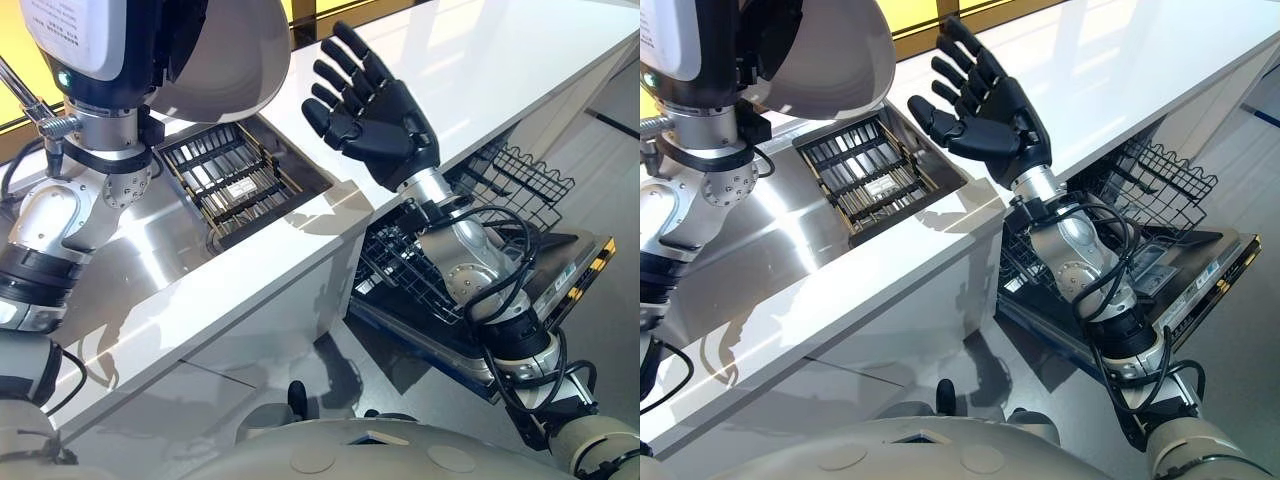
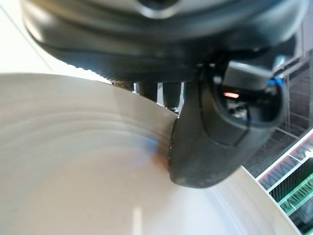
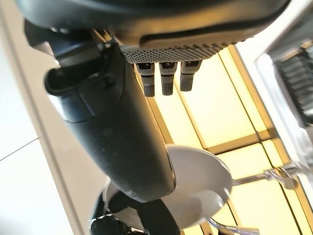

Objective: Pick up plates and place into dishwasher.

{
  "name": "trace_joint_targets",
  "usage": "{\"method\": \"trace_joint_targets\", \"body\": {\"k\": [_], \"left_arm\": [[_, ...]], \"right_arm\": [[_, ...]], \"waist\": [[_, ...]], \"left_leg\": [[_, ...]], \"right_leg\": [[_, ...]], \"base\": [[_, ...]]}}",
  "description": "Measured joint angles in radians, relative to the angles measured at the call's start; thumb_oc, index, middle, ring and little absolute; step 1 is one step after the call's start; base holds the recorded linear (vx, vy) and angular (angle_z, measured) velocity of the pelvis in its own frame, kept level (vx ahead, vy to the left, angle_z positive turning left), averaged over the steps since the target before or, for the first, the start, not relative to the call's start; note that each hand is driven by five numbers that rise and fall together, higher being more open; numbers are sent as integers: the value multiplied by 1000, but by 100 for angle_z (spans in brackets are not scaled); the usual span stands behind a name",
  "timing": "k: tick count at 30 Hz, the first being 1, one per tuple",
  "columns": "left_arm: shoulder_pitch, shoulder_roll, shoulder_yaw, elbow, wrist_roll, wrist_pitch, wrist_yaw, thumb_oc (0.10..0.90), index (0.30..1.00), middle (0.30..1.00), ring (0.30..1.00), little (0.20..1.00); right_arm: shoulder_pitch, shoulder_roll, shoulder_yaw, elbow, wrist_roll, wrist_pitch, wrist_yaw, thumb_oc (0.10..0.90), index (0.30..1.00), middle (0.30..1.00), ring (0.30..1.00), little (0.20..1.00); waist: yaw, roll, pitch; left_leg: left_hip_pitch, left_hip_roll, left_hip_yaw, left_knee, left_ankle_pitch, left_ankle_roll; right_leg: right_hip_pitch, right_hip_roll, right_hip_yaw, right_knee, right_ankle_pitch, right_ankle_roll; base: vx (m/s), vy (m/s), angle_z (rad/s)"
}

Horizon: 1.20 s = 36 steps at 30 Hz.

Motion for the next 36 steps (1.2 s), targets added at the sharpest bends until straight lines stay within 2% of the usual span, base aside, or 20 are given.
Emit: {"method": "trace_joint_targets", "body": {"k": [8, 16, 24, 25, 26, 35, 36], "left_arm": [[0, -69, -11, 18, 9, -3, 30, 100, 300, 300, 300, 200], [0, -112, -77, 18, 27, -7, 28, 100, 300, 300, 300, 200], [4, -195, -120, 16, 48, -87, 16, 100, 300, 300, 300, 200], [5, -204, -120, 14, 49, -92, 13, 100, 300, 300, 300, 200], [8, -211, -120, 8, 49, -93, 7, 100, 300, 300, 300, 200], [26, -226, -119, -15, 48, -111, -22, 100, 300, 300, 300, 200], [26, -227, -119, -15, 49, -112, -24, 202, 387, 387, 387, 302]], "right_arm": [[0, 23, 58, 7, 21, 21, -4, 800, 900, 900, 900, 900], [-2, 65, 76, 13, 21, 36, -32, 800, 900, 900, 900, 900], [-12, 83, 83, 61, 2, 36, -94, 800, 900, 900, 900, 900], [-12, 83, 84, 68, -3, 36, -99, 668, 787, 787, 787, 768], [-11, 83, 87, 71, -8, 36, -107, 100, 300, 300, 300, 200], [-9, 85, 113, 80, -62, 34, -120, 100, 300, 300, 300, 200], [-9, 90, 120, 79, -72, 34, -112, 100, 300, 300, 300, 200]], "waist": [[-2, -1, -9], [1, -2, -10], [4, -2, -10], [4, -2, -10], [4, -2, -10], [4, -2, -10], [4, -2, -10]], "left_leg": [[2, 1, 5, 0, 5, 6], [5, 1, 9, 0, 6, 6], [6, 1, 8, 0, 8, 7], [6, 1, 7, 0, 8, 6], [5, 1, 4, 0, 9, 6], [-2, 0, -18, 0, 14, 5], [-3, 0, -23, -1, 11, 0]], "right_leg": [[-1, 0, 4, 0, 0, 0], [0, 0, 7, 0, 1, -1], [2, 0, 6, 0, 1, -1], [2, 0, 6, 0, 1, -1], [2, 1, 5, 0, 1, -1], [5, 4, -4, 0, 0, -2], [5, 4, -5, 0, -1, -3]], "base": [[0, 0, 0], [1, -2, 0], [0, 0, 0], [0, 0, 0], [12, -19, 4], [19, -3, 6], [27, 6, 9]]}}
